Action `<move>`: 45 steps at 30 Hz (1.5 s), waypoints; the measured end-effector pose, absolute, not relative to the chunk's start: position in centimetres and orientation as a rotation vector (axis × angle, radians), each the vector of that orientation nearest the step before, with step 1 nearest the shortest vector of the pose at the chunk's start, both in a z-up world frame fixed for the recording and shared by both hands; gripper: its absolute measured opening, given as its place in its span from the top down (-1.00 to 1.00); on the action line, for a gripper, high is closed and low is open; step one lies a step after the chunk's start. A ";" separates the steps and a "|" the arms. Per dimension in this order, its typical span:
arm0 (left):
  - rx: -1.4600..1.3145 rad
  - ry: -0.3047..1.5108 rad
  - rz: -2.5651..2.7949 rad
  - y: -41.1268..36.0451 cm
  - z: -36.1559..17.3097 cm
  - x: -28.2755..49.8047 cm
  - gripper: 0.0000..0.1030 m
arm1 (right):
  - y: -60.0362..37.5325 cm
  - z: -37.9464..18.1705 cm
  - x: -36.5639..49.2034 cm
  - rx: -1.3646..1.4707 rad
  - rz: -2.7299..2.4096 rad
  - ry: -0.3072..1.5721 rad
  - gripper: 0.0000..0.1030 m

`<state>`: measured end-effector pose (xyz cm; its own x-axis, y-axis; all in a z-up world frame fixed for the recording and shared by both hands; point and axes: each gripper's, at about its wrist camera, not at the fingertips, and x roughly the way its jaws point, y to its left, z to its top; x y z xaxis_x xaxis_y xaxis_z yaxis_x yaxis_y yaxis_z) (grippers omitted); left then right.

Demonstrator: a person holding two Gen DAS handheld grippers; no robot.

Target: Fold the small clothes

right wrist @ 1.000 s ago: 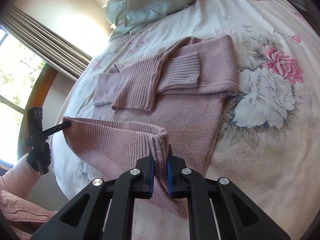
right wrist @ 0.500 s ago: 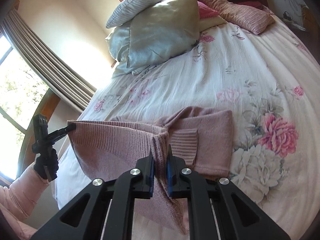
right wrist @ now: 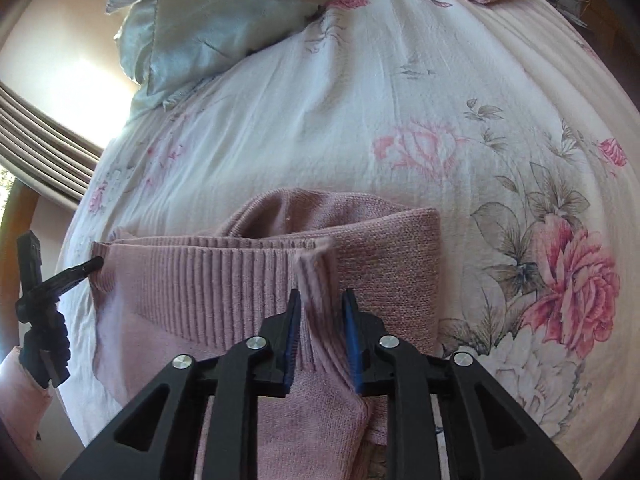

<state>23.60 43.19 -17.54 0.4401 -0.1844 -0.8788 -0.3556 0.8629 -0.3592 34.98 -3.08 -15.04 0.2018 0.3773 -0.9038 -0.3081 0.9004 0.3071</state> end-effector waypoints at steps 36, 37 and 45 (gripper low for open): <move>-0.485 1.299 0.153 39.7 -19.6 6.2 0.87 | -10.2 -18.0 18.6 0.172 0.500 1.444 0.85; -0.476 1.304 0.153 39.5 -19.9 6.3 0.86 | -10.3 -18.7 18.5 0.177 0.490 1.453 0.85; -0.464 1.306 0.167 39.5 -20.3 6.4 0.76 | -10.3 -19.9 18.6 0.189 0.457 1.449 0.74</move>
<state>6.41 39.48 -20.35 0.2652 -0.1393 -0.9541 -0.3746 0.8969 -0.2351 18.59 -10.26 -19.94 0.0546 0.4107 -0.9101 -0.1864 0.8997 0.3948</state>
